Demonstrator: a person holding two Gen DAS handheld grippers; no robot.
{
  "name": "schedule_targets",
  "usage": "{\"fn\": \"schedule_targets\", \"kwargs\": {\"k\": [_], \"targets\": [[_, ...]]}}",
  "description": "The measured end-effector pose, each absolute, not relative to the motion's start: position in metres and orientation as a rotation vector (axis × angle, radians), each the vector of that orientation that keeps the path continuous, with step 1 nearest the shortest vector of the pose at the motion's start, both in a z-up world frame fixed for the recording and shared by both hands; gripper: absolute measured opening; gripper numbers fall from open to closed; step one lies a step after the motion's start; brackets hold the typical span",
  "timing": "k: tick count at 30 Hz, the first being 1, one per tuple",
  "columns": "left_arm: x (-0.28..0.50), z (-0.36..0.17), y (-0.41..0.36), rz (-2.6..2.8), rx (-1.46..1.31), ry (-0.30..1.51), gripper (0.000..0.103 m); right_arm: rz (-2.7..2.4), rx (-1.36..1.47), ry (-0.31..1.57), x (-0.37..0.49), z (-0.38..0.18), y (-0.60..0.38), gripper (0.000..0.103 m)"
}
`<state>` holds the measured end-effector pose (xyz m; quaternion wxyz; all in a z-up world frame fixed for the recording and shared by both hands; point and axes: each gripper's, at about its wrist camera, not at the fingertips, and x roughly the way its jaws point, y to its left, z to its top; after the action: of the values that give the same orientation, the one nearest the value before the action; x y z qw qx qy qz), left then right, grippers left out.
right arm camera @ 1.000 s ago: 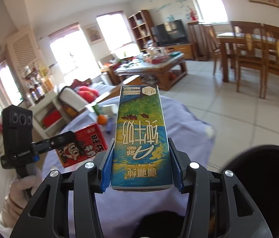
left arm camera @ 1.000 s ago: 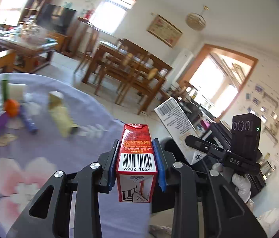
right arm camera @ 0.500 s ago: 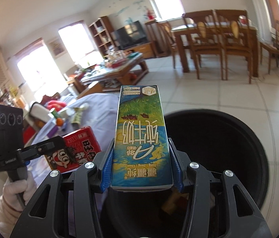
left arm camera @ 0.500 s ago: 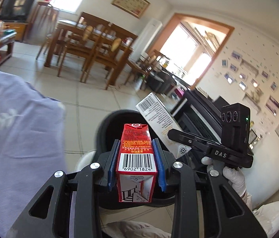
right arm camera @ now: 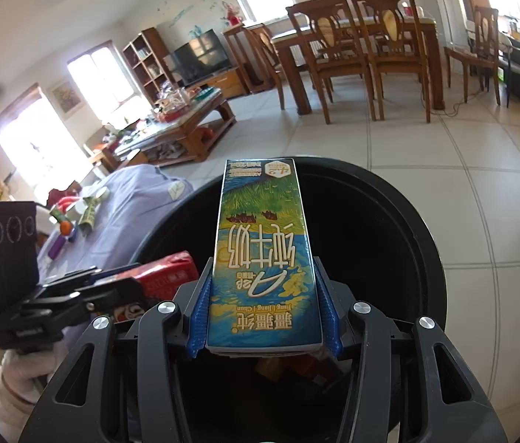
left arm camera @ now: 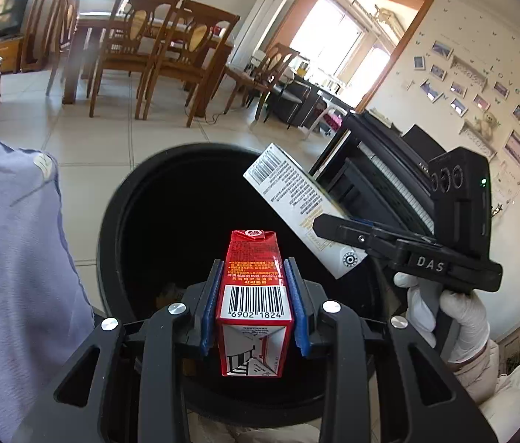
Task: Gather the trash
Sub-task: 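Carry both cartons over the black bin and open both tools to drop them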
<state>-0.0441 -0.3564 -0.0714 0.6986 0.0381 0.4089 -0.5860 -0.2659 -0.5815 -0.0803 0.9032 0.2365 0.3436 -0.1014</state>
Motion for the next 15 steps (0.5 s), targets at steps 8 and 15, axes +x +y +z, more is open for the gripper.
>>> {"fn": "schedule_targets", "kwargs": {"k": [8,15], "targets": [[-0.0461,-0.0775,-0.3597,-1.288,0.124,0.925,0.033,-0.215,0.497,0.727,-0.2609,-0.0892,-0.5862,0.049],[-0.0517,-0.0744,-0.3629,-1.285,0.146,0.918,0.034,-0.216,0.507,0.739,-0.2568,-0.0895,-0.5853,0.05]]}}
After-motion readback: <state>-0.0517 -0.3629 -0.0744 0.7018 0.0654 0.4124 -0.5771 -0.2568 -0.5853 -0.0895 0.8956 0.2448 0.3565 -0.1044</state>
